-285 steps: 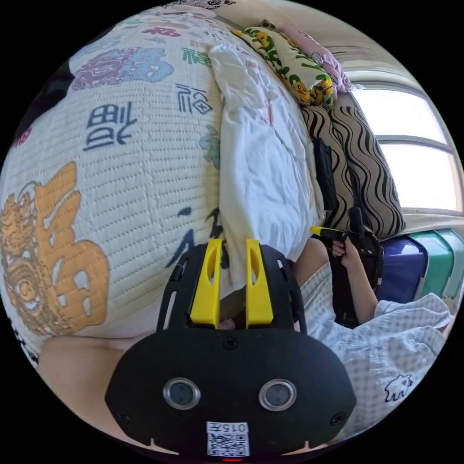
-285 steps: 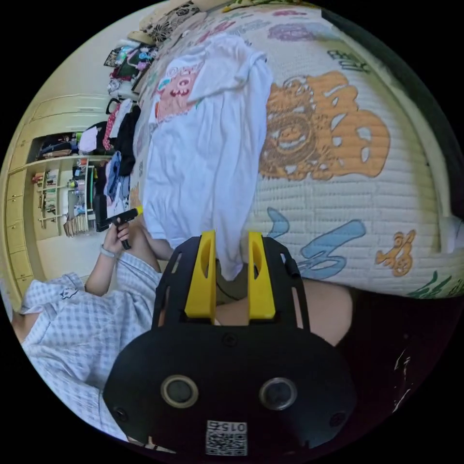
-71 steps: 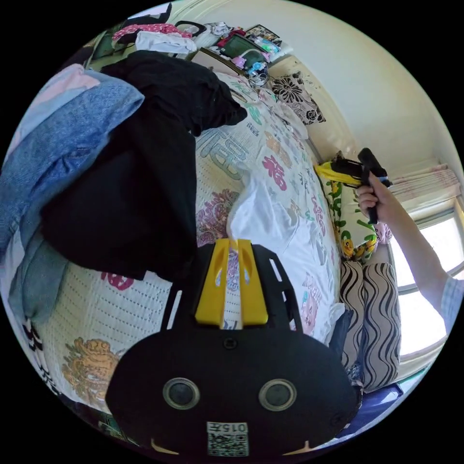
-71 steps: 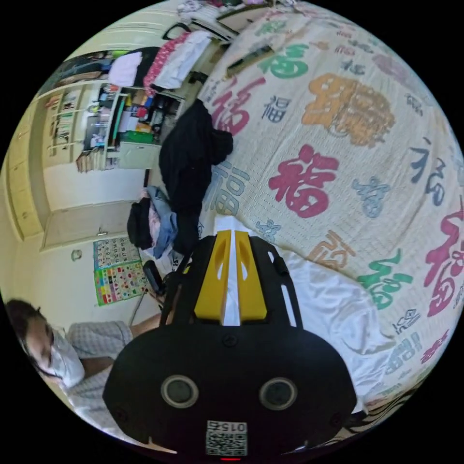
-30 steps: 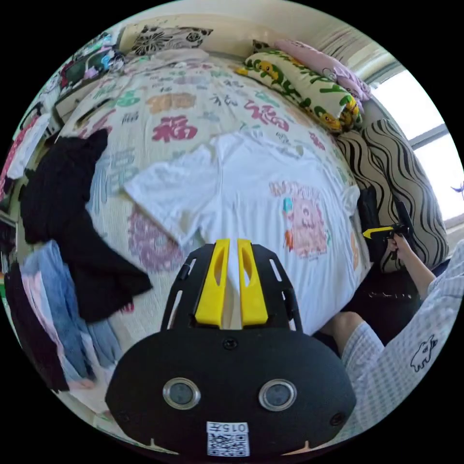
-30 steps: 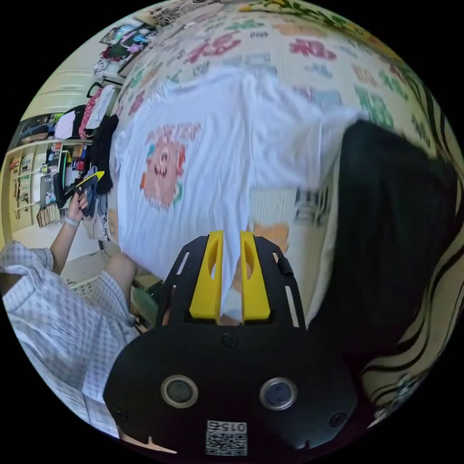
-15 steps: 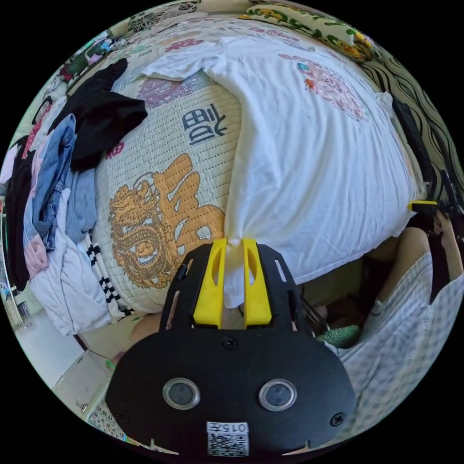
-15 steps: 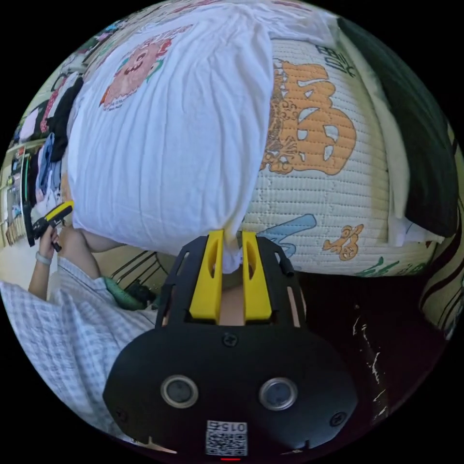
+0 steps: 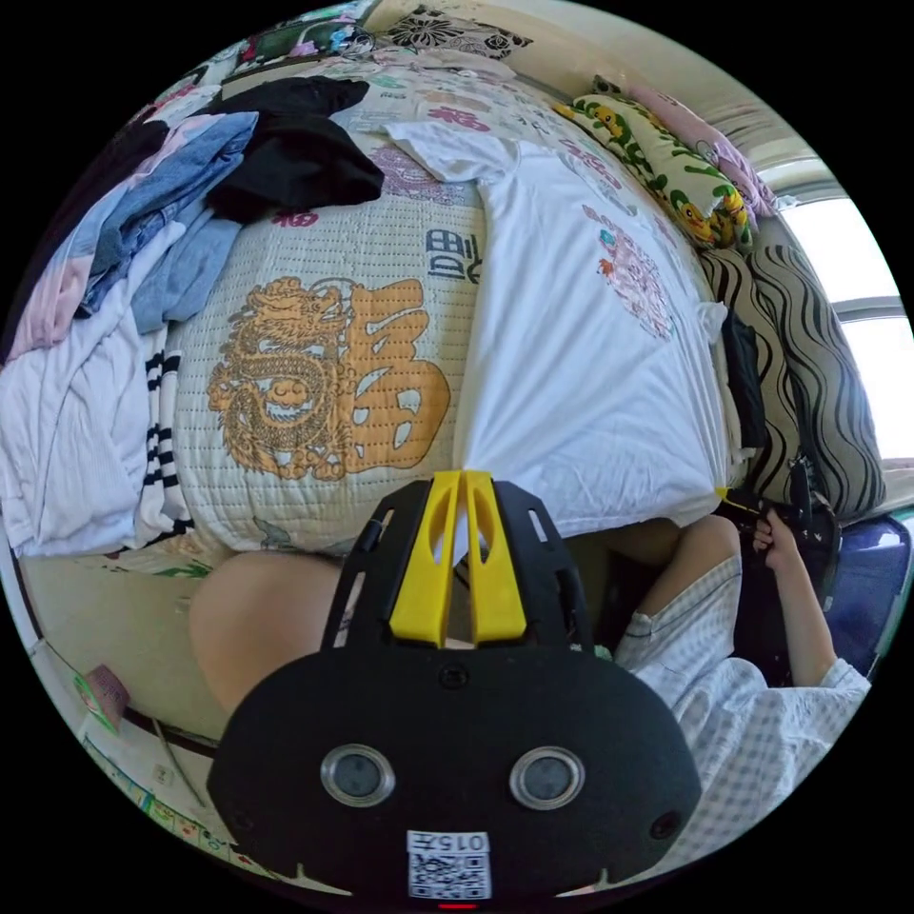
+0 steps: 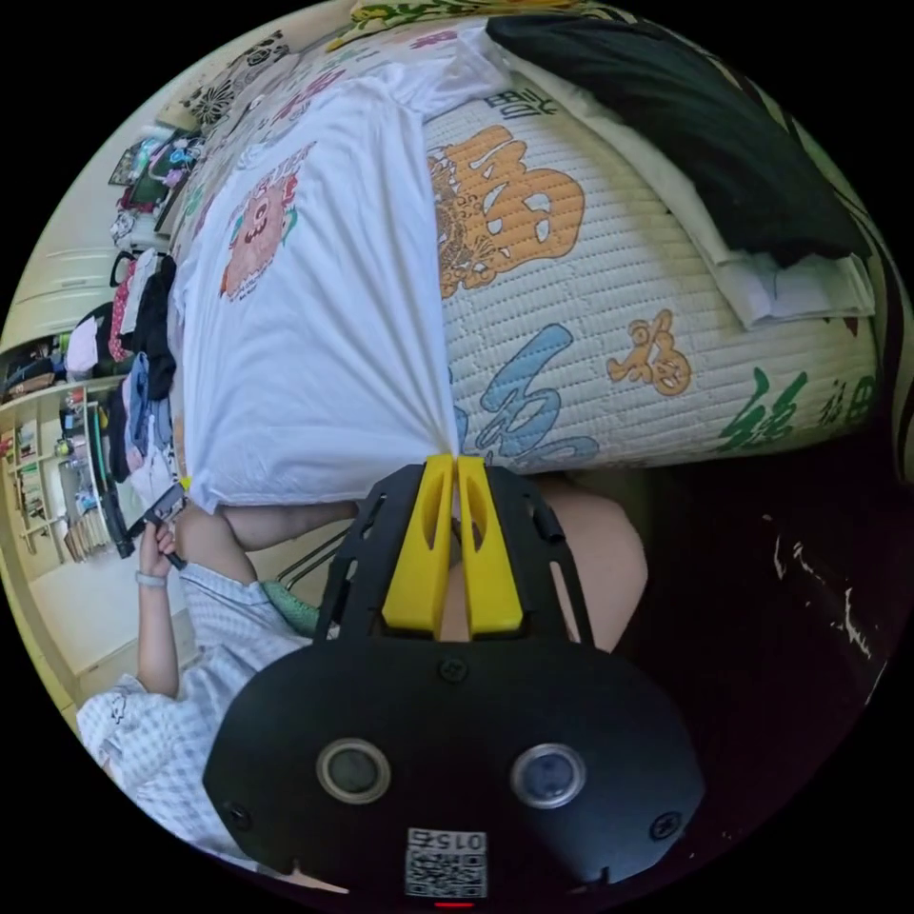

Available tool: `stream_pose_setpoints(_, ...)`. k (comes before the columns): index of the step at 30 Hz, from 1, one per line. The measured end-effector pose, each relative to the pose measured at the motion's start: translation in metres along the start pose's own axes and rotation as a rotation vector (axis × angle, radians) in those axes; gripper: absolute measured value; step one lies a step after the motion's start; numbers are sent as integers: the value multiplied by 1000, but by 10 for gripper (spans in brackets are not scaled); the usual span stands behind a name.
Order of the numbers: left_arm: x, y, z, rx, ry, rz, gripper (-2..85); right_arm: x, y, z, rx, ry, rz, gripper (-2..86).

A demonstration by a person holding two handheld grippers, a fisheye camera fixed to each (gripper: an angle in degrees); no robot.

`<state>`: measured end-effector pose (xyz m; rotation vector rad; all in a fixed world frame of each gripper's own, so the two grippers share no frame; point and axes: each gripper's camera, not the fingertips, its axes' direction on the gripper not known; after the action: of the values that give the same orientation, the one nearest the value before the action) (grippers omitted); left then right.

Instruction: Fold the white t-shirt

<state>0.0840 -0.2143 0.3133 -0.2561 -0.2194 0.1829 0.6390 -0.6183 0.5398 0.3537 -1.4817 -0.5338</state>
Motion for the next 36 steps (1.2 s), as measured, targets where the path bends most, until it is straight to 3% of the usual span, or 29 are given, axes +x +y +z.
stream_pose_setpoints(4,4,10,2,-11,-73,1,17,11,24,-4,30,44,-9,14)
stream_pose_setpoints(10,-7,31,2,-39,22,-17,58,40,58,0,-23,11,10,101)
stream_pose_setpoints(14,-7,27,20,-104,35,-16,40,58,69,14,-68,-154,20,75)
stream_pose_setpoints(22,6,14,65,-241,-61,-12,9,81,84,33,-137,-220,138,0)
stream_pose_setpoints(27,-1,24,66,-198,-22,-45,-1,99,106,1,10,-152,187,18)
stream_pose_setpoints(30,-5,31,64,-144,15,-69,-1,124,122,-14,133,-218,285,104)
stream_pose_setpoints(33,-6,32,74,-132,28,-79,2,130,120,-12,103,-311,244,103)
stream_pose_setpoints(36,-2,25,99,-198,33,-57,4,118,113,-6,39,-219,181,75)
